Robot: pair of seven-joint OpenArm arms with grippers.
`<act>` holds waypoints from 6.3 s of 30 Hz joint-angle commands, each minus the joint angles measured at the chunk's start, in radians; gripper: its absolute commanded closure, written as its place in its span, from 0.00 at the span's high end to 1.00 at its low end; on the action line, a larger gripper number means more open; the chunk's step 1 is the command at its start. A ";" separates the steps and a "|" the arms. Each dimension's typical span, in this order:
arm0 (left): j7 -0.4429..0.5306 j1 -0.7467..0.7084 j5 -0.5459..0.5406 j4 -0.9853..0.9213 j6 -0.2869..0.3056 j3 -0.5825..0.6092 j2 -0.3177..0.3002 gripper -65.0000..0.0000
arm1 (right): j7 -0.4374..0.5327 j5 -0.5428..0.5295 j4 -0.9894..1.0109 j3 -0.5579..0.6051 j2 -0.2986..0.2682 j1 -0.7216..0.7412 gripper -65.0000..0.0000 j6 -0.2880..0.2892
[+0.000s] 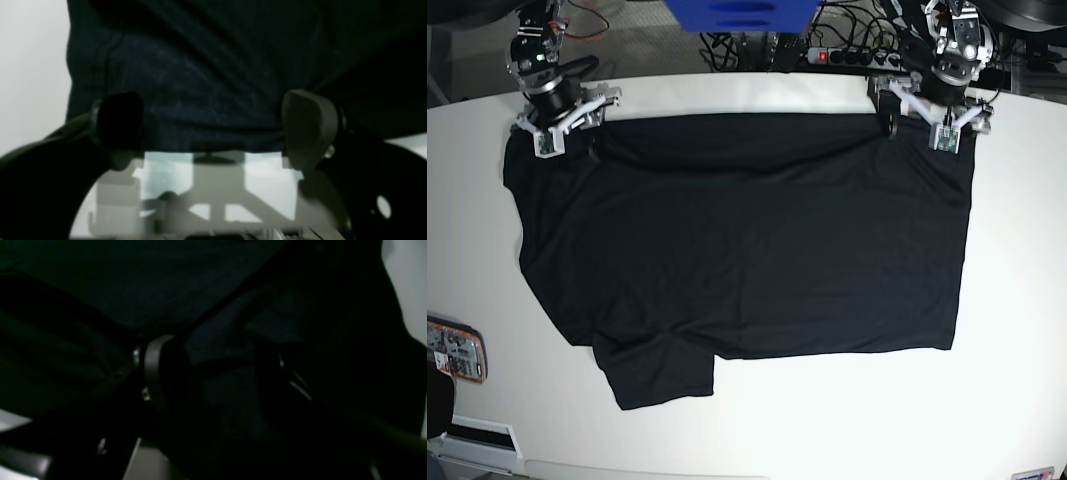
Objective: Fold the T-shirt properly
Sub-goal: 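Grasp the shirt edge with both grippers and drag it back toward the robot, then open both grippers and release the shirt edge, then move the right gripper to the sleeve corner and the left gripper to the hem corner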
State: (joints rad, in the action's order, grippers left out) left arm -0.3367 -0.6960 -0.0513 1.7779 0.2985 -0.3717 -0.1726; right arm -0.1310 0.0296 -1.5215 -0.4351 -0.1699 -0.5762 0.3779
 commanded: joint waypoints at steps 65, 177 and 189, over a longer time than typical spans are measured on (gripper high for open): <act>-0.151 -0.115 0.110 0.256 0.003 -0.029 0.011 1.00 | -0.249 -0.020 -0.331 -0.035 -0.007 -0.017 0.54 -0.015; -0.206 1.073 -0.147 -0.959 0.087 0.125 -0.247 0.00 | -0.330 -0.021 -0.402 0.298 -0.026 0.172 0.53 0.010; -0.215 0.979 -0.146 -0.712 0.084 0.125 -0.242 0.00 | -0.332 -0.021 -0.400 0.299 -0.026 0.177 0.53 0.010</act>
State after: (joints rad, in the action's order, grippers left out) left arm -0.5694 0.2623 -0.1928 1.0451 0.3801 -0.2417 -0.4000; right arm -0.4862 0.0189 -1.9034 -0.1326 -0.1879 -0.4023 0.3923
